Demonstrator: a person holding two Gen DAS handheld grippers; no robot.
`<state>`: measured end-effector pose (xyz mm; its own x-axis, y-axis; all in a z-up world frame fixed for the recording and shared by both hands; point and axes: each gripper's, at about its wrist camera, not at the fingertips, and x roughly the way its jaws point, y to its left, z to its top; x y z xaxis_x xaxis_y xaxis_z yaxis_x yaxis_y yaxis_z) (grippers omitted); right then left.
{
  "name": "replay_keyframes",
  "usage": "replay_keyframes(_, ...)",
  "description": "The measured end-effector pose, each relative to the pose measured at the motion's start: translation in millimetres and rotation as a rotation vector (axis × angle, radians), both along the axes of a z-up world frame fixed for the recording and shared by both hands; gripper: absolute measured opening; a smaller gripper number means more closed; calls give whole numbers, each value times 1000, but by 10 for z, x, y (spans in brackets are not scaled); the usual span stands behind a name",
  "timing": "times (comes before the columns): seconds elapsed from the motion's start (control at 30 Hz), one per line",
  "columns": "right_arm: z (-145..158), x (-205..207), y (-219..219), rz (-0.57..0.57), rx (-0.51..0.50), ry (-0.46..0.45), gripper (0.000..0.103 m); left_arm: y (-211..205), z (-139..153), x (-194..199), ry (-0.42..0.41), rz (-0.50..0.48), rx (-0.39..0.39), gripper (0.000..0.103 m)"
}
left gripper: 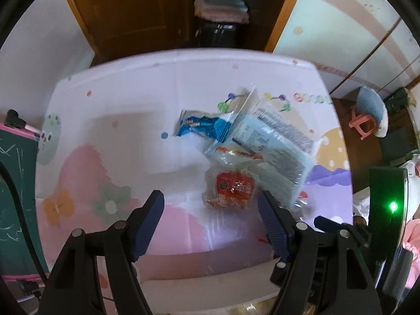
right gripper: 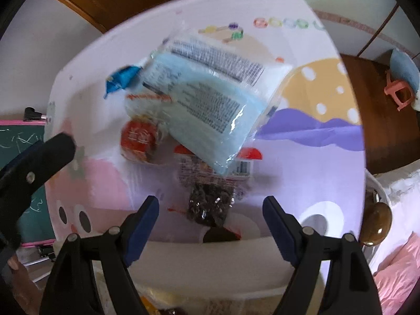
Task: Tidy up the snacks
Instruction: 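Move both grippers from the tray toward the remaining snacks on the table, then grasp the red-wrapped pastry with the left gripper while the right grasps the dark-snack bag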
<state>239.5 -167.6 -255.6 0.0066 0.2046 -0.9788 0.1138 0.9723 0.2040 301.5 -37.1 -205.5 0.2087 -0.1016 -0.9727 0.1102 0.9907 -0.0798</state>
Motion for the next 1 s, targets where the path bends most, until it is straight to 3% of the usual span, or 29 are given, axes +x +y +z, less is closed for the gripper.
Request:
replay_keyframes(0.1,-143,36,49,-3,-31,45,80,-13,-154,81,33,0,6,73)
replay_keyframes(0.23,-275,41,115,21,-81,94,65,-37,-252,130,51,-3,5,73)
replay_keyframes(0.5,-269,-1,-36,-24,-82,78,57,-172,-435,147,107,-44,-18,73)
replay_keyframes(0.73,-140,-60,-195,-50,-66,39,37,-326,-737,174,177,-76,8,72)
replay_keyframes(0.77,-146,-76,-191,-49,-65,39,37,-334,-780,179,193,-72,5,70)
replay_keyframes(0.8,-148,-87,-196,-52,-59,36,37,-329,-813,184,204,-68,-1,60)
replay_keyframes(1.0,-141,-138,-300,-78,3,34,35,-288,-801,121,186,-54,-21,50)
